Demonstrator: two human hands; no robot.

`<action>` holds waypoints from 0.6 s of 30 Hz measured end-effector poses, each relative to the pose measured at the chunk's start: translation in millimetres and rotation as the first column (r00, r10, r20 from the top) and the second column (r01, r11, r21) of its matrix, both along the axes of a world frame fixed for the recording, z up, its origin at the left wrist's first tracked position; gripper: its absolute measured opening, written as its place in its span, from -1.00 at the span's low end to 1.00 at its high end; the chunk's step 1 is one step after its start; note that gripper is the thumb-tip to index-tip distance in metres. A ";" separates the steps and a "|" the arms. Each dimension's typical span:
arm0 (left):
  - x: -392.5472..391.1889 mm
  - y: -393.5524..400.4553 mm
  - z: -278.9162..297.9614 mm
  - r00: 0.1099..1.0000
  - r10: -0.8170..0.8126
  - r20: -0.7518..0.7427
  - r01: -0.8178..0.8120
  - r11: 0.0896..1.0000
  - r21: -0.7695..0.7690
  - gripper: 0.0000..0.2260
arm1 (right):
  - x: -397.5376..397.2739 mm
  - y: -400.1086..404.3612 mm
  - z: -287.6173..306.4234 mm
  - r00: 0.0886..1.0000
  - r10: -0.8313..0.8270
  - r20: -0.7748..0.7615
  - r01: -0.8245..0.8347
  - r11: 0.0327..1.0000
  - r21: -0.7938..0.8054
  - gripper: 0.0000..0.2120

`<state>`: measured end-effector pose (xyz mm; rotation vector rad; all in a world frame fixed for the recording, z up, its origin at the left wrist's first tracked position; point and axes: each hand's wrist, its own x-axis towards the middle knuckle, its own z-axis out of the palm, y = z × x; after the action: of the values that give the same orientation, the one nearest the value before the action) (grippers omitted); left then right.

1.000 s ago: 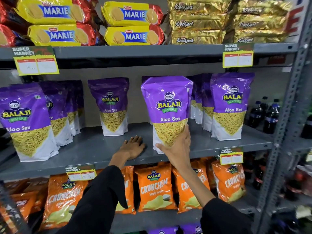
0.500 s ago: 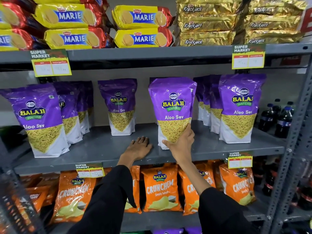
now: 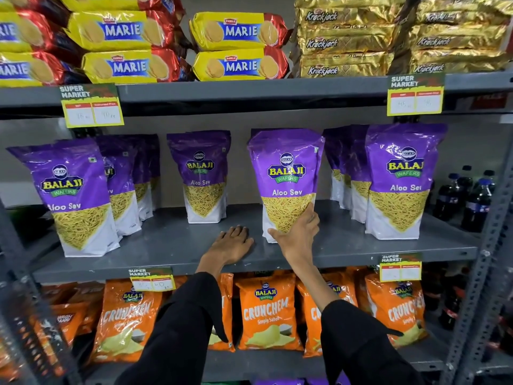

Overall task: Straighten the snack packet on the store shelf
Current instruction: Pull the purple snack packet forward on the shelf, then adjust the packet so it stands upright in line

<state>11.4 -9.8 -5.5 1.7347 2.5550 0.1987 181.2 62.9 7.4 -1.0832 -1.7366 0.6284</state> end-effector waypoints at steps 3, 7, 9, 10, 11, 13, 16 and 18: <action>1.2 0.1 0.9 1.000 0.003 -0.002 -0.003 1.000 -0.008 -0.41 | 0.7 2.6 -1.8 1.000 0.011 -0.001 -0.011 1.000 0.007 0.22; 1.3 -0.3 1.6 1.000 0.004 0.000 -0.004 1.000 -0.009 -0.42 | 0.1 2.4 -3.6 1.000 0.013 0.007 -0.013 1.000 0.024 0.22; 1.3 -0.7 1.3 1.000 0.004 0.011 -0.004 1.000 -0.010 -0.41 | 2.4 2.0 -4.7 0.999 0.044 0.002 -0.044 0.999 0.012 0.26; 1.4 -0.8 1.0 1.000 0.006 0.014 -0.005 1.000 -0.010 -0.41 | 4.6 0.5 -5.6 0.998 0.057 -0.013 -0.057 0.998 -0.003 0.28; 1.8 -1.0 1.2 1.000 0.006 0.014 -0.006 1.000 -0.006 -0.41 | 7.2 -2.1 -6.4 0.998 0.051 -0.035 -0.051 0.999 -0.005 0.29; 2.6 -2.6 2.6 1.000 0.004 0.026 -0.004 1.000 0.016 -0.41 | 12.6 -11.6 -10.7 0.996 -0.009 -0.092 0.018 0.996 0.089 0.15; 1.9 -9.7 3.9 0.996 -0.009 0.093 -0.003 0.992 0.127 -0.48 | 14.3 -33.2 -19.2 0.970 0.071 -0.233 0.013 0.940 0.340 -0.32; -3.3 -19.7 4.9 0.988 -0.024 0.151 -0.004 0.983 0.186 -0.49 | 6.1 -45.9 -21.1 0.949 0.211 -0.232 -0.093 0.896 0.434 -0.58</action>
<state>8.2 -29.5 -0.5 1.7146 2.4865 0.5641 187.3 17.0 -13.7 -0.5337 -1.6220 0.4454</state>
